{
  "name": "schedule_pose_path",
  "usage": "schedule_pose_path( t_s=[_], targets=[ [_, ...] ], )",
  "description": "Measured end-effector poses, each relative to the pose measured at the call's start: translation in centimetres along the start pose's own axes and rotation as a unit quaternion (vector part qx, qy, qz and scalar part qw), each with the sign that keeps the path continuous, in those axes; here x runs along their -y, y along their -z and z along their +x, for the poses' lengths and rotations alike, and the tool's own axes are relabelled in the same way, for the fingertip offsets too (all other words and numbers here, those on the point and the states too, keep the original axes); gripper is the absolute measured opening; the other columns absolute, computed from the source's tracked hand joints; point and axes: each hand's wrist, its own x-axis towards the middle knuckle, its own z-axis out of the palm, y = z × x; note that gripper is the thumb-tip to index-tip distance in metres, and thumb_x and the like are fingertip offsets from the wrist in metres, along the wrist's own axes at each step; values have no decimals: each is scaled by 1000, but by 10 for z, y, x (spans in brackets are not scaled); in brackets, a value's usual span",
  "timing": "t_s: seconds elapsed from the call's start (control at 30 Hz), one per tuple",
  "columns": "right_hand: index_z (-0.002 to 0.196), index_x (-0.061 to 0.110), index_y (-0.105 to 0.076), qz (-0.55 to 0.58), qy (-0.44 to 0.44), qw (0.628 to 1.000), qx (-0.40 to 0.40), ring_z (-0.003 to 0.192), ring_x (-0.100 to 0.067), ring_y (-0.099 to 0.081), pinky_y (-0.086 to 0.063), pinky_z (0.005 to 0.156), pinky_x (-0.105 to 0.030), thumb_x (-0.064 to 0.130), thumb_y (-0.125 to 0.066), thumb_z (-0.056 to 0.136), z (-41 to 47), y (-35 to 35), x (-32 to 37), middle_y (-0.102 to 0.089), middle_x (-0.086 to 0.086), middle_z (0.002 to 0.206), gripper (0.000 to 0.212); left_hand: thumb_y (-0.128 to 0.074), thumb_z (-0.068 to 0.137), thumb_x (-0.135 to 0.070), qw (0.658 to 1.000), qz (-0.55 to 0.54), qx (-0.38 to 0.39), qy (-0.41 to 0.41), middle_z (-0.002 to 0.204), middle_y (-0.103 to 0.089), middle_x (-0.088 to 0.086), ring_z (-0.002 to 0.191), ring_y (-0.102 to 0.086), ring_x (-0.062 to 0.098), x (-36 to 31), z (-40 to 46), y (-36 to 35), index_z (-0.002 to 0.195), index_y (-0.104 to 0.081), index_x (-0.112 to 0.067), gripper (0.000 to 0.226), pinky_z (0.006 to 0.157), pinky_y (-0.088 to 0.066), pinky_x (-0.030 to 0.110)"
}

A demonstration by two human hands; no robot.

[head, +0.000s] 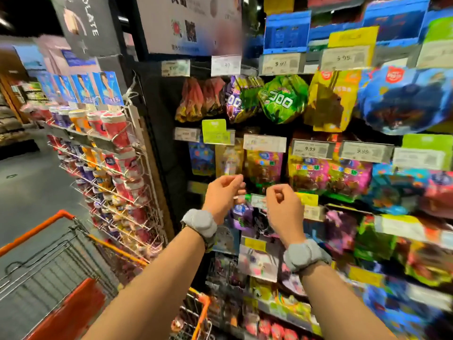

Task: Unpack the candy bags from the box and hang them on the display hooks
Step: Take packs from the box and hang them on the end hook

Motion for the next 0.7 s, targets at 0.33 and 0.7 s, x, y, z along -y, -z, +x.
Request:
schedule_pose_path(
  t_s=[0.33, 0.7],
  targets=[
    [67, 25, -51, -28, -163, 986, 27, 54, -16, -44, -35, 55, -34, 20, -57, 97, -87, 51, -112, -51, 4, 56, 32, -62, 95, -16, 989, -12, 42, 138, 74, -59, 4, 59, -53, 14, 114, -57, -54, 89, -63, -8, 10, 52, -46, 26],
    [87, 11, -66, -85, -389, 917, 22, 75, -31, -59, -46, 67, -38, 22, -56, 98, -190, 56, -208, -66, -12, 76, 18, -65, 91, -9, 946, 10, 67, 316, 69, -57, 6, 59, -56, 16, 251, -100, -63, 87, -64, -9, 4, 56, -49, 28]
  ],
)
